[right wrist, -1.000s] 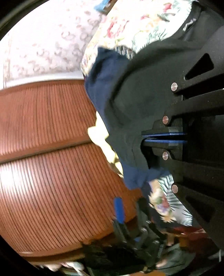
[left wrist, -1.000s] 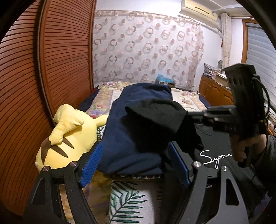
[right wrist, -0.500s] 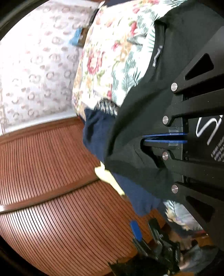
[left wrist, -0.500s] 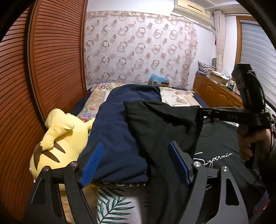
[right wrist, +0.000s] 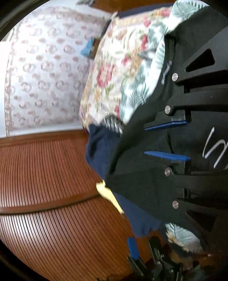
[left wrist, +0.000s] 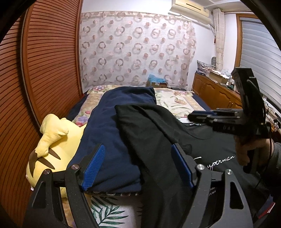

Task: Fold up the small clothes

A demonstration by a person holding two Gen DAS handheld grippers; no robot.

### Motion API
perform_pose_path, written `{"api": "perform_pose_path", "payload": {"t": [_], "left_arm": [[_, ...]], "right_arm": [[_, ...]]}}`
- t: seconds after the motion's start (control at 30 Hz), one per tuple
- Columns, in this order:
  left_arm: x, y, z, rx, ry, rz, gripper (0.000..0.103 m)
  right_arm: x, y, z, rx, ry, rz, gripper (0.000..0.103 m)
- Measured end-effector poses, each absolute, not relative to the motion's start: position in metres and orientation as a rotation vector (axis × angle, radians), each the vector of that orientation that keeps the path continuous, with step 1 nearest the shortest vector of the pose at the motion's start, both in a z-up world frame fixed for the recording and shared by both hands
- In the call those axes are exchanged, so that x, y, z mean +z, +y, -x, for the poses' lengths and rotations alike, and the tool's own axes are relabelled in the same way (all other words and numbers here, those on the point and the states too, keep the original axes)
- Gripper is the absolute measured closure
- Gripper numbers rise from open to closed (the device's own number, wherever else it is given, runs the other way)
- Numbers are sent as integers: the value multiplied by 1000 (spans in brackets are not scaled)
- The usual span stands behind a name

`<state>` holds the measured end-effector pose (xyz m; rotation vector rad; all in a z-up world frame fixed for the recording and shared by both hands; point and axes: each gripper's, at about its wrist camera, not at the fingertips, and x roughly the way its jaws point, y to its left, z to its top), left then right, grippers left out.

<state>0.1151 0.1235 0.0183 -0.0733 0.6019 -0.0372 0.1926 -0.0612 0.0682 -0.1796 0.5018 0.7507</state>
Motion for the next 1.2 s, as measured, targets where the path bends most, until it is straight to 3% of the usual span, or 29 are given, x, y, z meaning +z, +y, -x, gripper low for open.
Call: {"api": "perform_pose_path", "payload": {"t": [0.37,0.6,0.9,1.0,1.2], "left_arm": [[16,116,-120,-49,613,68,25],[14,116,-123,-41,619,66,25],[15,109,-130,-44,617,59,25],[17,103,-132,-53,619,57,25],[30,84,-134,-94,593,45,25]], "right_arm": [[21,-6,-202,887,636,359,78],[28,-1,-230,899,638,412,99],[57,-29,-267,746,557,258,99],[62,-37,-274,726,548,227,91],[66,-63,-261,755,532,206,86]]}}
